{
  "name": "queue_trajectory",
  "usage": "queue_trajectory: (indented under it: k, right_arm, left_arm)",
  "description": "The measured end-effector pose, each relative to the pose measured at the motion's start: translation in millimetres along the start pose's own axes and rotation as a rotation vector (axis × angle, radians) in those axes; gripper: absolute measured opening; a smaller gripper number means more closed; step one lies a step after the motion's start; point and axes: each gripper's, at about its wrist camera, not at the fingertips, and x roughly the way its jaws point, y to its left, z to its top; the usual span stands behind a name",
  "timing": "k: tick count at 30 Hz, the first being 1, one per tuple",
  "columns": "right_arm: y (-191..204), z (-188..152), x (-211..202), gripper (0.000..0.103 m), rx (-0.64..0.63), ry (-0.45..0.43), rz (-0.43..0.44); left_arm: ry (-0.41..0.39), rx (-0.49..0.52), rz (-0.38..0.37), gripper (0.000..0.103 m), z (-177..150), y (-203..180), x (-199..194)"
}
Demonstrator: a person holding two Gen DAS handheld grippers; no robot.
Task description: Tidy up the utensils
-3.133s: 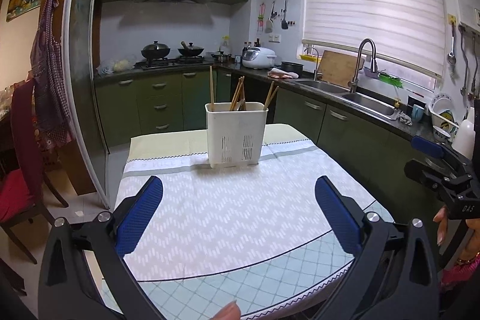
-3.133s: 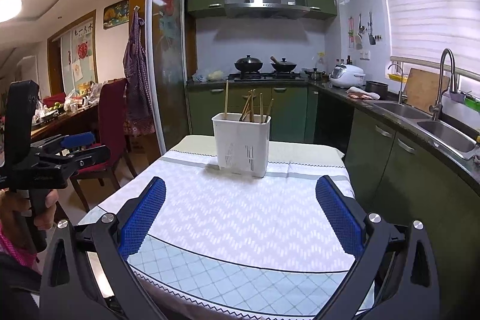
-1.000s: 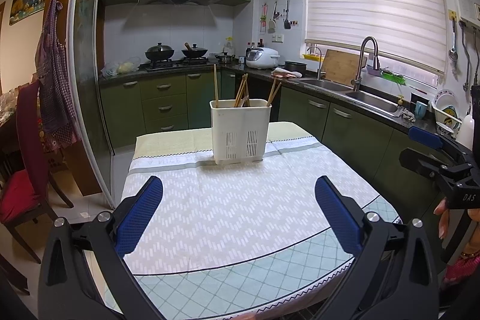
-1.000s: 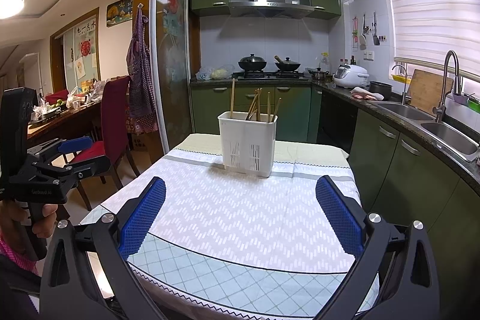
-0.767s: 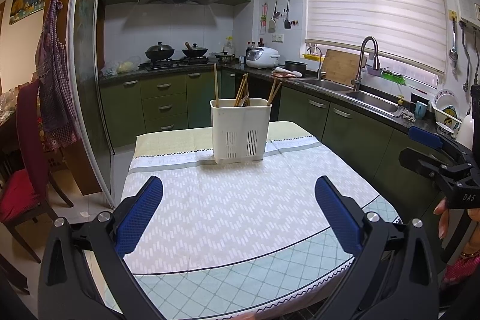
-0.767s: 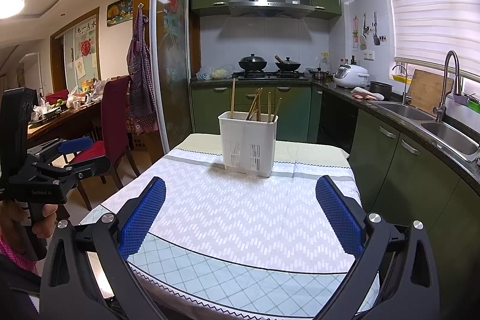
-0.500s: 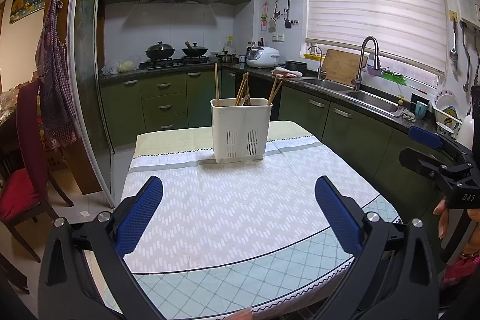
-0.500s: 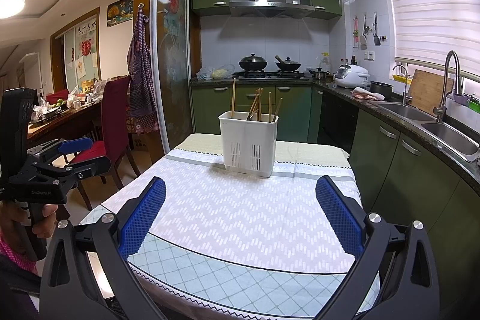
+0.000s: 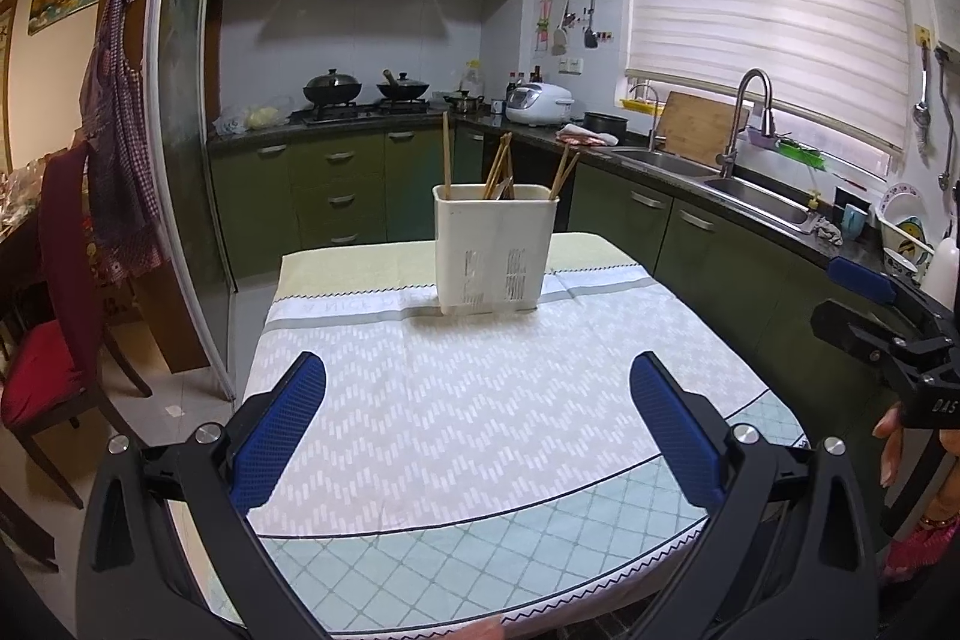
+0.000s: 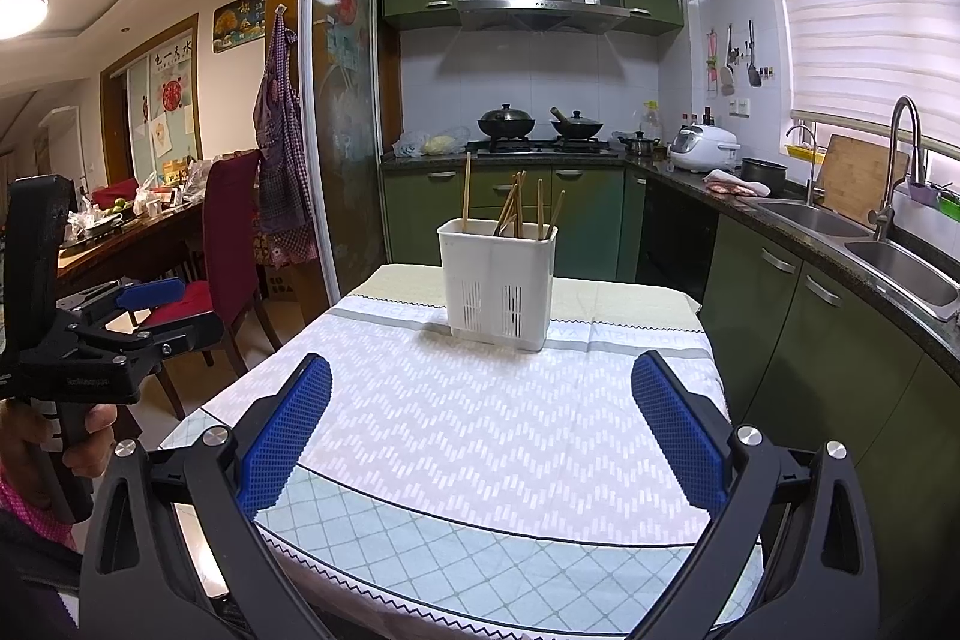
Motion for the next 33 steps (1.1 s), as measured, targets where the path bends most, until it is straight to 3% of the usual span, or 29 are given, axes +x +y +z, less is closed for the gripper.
queue_trajectory:
  k: [22, 33]
  right_arm:
    - [1, -4, 7, 0.099, 0.005, 0.005, 0.003]
    - [4, -8, 11, 0.099, 0.012, 0.007, 0.006]
  left_arm:
    - [-0.024, 0.024, 0.053, 0.097, -2, 1, 2]
    - [0.032, 0.006, 0.04, 0.097, -3, 4, 11]
